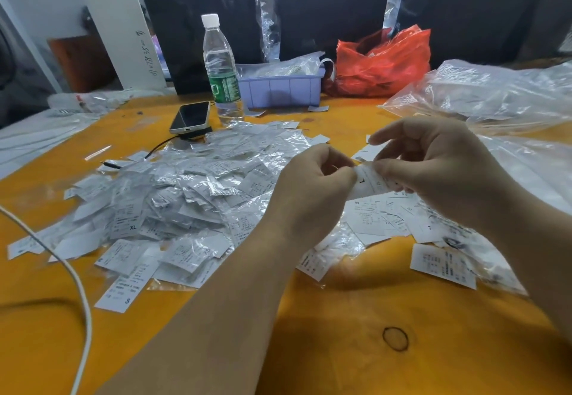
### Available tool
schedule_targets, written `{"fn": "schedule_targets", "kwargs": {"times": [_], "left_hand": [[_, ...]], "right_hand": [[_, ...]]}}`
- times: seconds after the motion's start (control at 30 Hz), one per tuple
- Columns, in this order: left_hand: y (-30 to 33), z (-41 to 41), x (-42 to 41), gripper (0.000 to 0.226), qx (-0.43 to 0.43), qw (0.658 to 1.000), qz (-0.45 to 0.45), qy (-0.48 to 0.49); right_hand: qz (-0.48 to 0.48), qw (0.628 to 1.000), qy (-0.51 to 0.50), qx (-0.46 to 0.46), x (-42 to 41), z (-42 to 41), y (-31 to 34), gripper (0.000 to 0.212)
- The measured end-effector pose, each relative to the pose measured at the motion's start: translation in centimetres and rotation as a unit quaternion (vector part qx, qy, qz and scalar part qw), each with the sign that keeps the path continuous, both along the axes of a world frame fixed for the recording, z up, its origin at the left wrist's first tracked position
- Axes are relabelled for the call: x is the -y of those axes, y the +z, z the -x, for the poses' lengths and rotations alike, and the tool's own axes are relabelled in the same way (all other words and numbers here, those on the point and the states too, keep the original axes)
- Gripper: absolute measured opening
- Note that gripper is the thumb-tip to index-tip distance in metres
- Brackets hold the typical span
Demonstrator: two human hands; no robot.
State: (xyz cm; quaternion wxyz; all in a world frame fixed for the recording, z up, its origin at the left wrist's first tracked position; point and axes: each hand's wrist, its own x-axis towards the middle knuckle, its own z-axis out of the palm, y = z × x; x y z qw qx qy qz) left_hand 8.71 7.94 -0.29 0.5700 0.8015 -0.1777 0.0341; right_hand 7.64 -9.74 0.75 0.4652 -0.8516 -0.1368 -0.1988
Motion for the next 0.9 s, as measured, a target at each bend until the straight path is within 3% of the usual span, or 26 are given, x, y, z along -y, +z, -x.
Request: {"fn": "schedule_targets", "kwargs": {"times": [0.13, 0.27, 0.43, 0.53, 0.67, 0.8, 0.9], "left_hand": [[-0.4, -0.1, 0.3, 0.006, -0.01, 0.999, -0.026, -0.024], [-0.5, 0.2, 0.7, 0.022, -0.021, 0.998, -0.039, -0.05], [-0.3, 0.8, 1.1, 0.005, -0.012, 0.995, -0.071, -0.062], [-0.2, 1.0, 1.5, 0.004, -0.028, 0.996, -0.06, -0.062], [-0.4, 1.5, 2.0, 0.003, -0.053, 0.995, -0.026, -0.083], [-0.6, 2.0, 2.5, 0.005, -0.059, 0.994, -0.022, -0.093], [-0.7, 2.2, 2.8, 0.011, -0.055, 0.993, -0.032, -0.099]], "right_hand": [[0.073, 0.997, 0.006, 0.011, -0.1, 0.7, 0.0, 0.021], [0.037, 0.999, 0.015, 0.01, 0.1, 1.2, 0.9, 0.03], [-0.016, 0.998, -0.032, 0.042, 0.9, 2.7, 1.5, 0.032], [0.111, 0.982, -0.137, 0.069, 2.1, 4.4, 1.1, 0.03], [0.364, 0.893, -0.264, -0.02, 3.2, 6.4, 0.0, 0.035], [0.425, 0.852, -0.272, -0.141, 2.5, 7.6, -1.1, 0.017], [0.438, 0.84, -0.277, -0.16, 2.4, 7.8, -1.8, 0.022]]}}
